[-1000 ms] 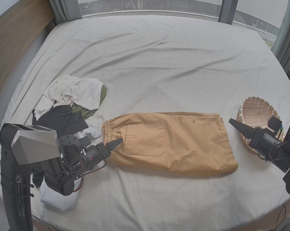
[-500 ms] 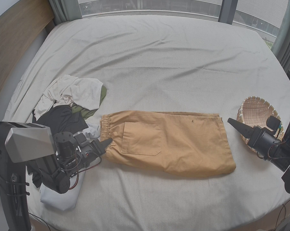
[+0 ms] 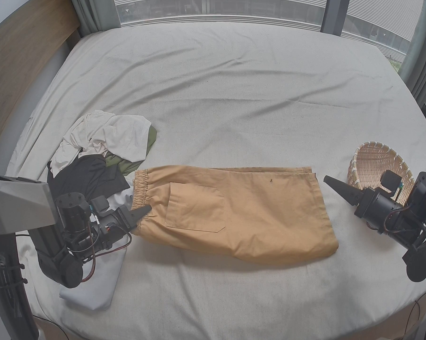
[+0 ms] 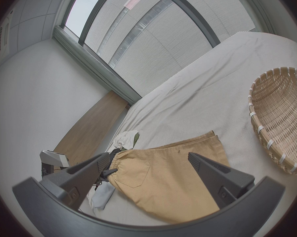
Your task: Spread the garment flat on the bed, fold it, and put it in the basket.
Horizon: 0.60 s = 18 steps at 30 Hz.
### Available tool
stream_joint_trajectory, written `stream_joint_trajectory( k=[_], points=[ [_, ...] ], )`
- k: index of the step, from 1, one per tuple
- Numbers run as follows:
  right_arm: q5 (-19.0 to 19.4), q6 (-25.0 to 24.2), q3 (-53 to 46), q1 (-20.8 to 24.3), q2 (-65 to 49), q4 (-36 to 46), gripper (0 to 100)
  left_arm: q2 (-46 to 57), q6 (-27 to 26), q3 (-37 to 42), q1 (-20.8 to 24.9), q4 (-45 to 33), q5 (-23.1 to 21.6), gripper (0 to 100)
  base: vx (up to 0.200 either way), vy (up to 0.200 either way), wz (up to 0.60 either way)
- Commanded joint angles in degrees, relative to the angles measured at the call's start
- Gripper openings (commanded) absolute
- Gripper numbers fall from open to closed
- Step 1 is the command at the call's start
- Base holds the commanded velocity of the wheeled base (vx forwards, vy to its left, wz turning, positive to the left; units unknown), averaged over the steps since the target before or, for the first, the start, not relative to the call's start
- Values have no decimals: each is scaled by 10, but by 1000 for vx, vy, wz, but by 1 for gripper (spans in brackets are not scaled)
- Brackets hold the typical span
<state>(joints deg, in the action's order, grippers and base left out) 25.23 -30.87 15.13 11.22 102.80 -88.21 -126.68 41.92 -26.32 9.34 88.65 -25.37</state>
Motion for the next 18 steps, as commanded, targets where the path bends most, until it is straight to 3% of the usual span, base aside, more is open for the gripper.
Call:
stream_joint_trajectory(
  k=[1, 18],
  points=[
    [1, -1, 3, -5, 25, 0, 100, 15, 0, 9, -26, 0, -17, 0, 0, 0, 0],
    [0, -2, -1, -2, 27, 0, 100, 20, -1, 10, -34, 0, -24, 0, 0, 0, 0]
  ],
)
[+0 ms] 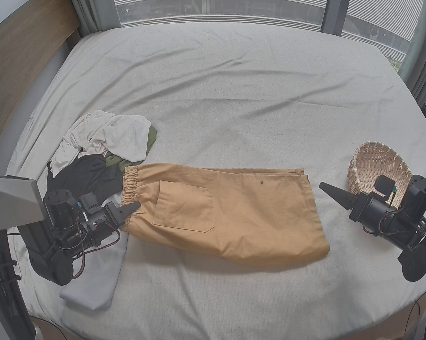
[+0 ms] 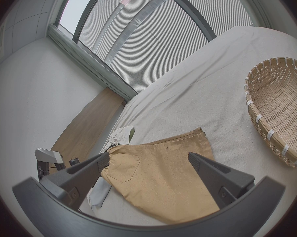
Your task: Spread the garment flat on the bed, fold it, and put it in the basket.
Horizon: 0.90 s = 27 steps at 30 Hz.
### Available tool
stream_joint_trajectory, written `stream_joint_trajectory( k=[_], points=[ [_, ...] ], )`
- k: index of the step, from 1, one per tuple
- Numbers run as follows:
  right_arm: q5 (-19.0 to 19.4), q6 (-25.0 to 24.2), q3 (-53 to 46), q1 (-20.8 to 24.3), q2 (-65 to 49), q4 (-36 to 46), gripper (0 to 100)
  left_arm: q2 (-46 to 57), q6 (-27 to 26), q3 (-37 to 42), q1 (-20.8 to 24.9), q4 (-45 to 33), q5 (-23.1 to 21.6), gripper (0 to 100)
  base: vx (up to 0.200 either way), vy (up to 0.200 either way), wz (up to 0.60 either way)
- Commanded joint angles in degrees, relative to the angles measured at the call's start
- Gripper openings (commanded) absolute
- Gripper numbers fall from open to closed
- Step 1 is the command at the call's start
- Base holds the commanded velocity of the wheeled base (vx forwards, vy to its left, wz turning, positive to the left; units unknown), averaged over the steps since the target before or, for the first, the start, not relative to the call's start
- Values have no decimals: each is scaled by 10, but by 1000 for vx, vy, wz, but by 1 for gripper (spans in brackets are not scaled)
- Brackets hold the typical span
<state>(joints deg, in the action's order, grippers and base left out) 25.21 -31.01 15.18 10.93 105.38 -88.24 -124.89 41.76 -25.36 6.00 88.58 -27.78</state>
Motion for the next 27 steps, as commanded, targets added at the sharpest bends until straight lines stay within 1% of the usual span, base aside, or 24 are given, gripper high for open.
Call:
stream_joint_trajectory(
  k=[1, 4, 11, 12, 19, 27],
  points=[
    [0, 0, -2, 1, 1, 0, 100, 4, 1, 1, 2, 1, 0, 0, 0, 0, 0],
    [0, 0, -2, 1, 1, 0, 100, 17, 1, 4, 5, 1, 0, 0, 0, 0, 0],
    [0, -2, 1, -4, -4, 0, 100, 87, 2, 26, 39, 2, 4, 0, 0, 0, 0],
    [0, -2, 1, -4, -4, 0, 100, 87, 2, 26, 39, 2, 4, 0, 0, 0, 0],
    [0, -2, 0, -3, -3, 0, 100, 87, -2, -4, 94, 2, 17, 0, 0, 0, 0],
    [0, -2, 1, -4, -3, 0, 100, 80, -1, -28, 134, 2, 16, 0, 0, 0, 0]
  ],
)
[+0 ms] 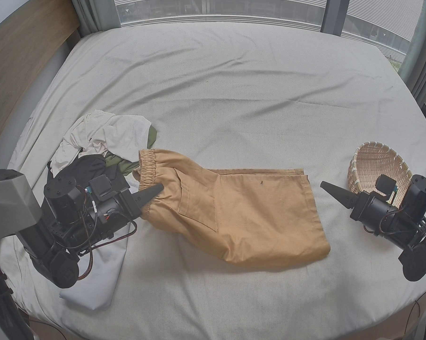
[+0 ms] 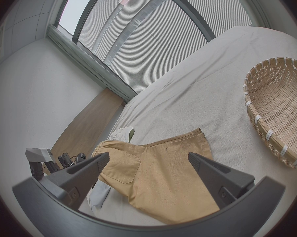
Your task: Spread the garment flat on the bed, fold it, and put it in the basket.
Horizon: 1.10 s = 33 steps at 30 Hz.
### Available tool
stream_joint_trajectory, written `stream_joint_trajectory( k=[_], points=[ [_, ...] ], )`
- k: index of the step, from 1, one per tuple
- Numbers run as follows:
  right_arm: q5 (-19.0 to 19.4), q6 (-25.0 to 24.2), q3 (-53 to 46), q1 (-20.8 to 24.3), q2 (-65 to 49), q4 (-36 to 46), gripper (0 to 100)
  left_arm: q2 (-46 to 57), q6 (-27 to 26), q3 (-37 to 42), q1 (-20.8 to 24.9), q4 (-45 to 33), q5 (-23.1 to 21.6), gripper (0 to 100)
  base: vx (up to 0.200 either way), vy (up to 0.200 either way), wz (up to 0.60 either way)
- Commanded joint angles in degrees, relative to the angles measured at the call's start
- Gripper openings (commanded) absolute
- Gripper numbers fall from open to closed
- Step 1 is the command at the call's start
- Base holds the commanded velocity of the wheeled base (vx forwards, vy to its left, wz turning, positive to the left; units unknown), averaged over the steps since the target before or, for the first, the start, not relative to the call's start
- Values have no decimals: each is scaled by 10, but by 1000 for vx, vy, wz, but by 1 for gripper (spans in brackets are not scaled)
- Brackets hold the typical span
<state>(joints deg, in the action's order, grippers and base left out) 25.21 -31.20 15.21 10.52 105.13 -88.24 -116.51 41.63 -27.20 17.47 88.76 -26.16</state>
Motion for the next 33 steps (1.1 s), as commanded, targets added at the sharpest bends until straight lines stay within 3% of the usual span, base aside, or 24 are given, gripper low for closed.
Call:
stream_joint_trajectory(
  k=[1, 15, 33],
  points=[
    [0, 0, 0, 0, -2, 0, 100, -8, 0, -11, 31, 0, 2, 0, 0, 0, 0],
    [0, -1, 0, 1, -12, 0, 100, -23, -1, -42, 100, 0, 1, 0, 0, 0, 0],
    [0, -1, 3, -3, -25, 0, 100, -86, 4, -147, 160, 0, 2, 0, 0, 0, 0]
  ],
)
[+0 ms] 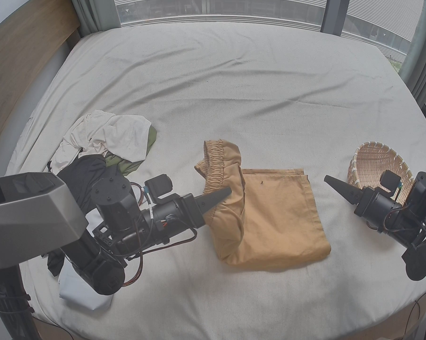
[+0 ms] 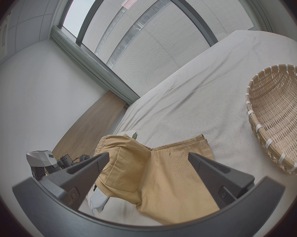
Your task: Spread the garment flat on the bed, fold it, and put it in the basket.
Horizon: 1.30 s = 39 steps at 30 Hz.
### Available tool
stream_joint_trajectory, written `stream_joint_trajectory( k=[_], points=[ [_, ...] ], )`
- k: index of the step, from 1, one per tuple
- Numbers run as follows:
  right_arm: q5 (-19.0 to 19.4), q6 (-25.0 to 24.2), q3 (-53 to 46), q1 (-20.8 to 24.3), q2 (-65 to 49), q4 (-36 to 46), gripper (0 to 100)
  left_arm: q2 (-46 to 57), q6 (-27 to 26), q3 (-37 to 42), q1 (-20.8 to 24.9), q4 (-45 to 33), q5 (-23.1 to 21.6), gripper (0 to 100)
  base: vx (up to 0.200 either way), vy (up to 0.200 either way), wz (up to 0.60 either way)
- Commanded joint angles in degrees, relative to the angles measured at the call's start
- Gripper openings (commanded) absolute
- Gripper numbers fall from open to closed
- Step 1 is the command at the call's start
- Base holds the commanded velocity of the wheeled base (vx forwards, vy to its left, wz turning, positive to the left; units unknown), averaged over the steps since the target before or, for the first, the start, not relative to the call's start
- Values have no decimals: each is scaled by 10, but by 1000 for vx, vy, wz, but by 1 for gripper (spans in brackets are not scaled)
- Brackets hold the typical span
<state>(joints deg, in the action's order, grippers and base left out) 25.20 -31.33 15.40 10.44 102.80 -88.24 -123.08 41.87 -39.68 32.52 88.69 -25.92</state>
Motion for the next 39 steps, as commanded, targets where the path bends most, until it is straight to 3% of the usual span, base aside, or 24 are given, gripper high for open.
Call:
stream_joint_trajectory(
  k=[1, 23, 39],
  points=[
    [0, 0, 2, -3, -1, -1, 100, -20, 2, -24, 12, 1, -1, 0, 0, 0, 0],
    [0, 0, 3, -3, -6, 0, 100, -94, 23, -132, 68, -17, 1, 0, 0, 0, 0],
    [0, 0, 4, -3, -10, 0, 100, -104, 23, -193, 96, -75, 4, 0, 0, 0, 0]
  ],
)
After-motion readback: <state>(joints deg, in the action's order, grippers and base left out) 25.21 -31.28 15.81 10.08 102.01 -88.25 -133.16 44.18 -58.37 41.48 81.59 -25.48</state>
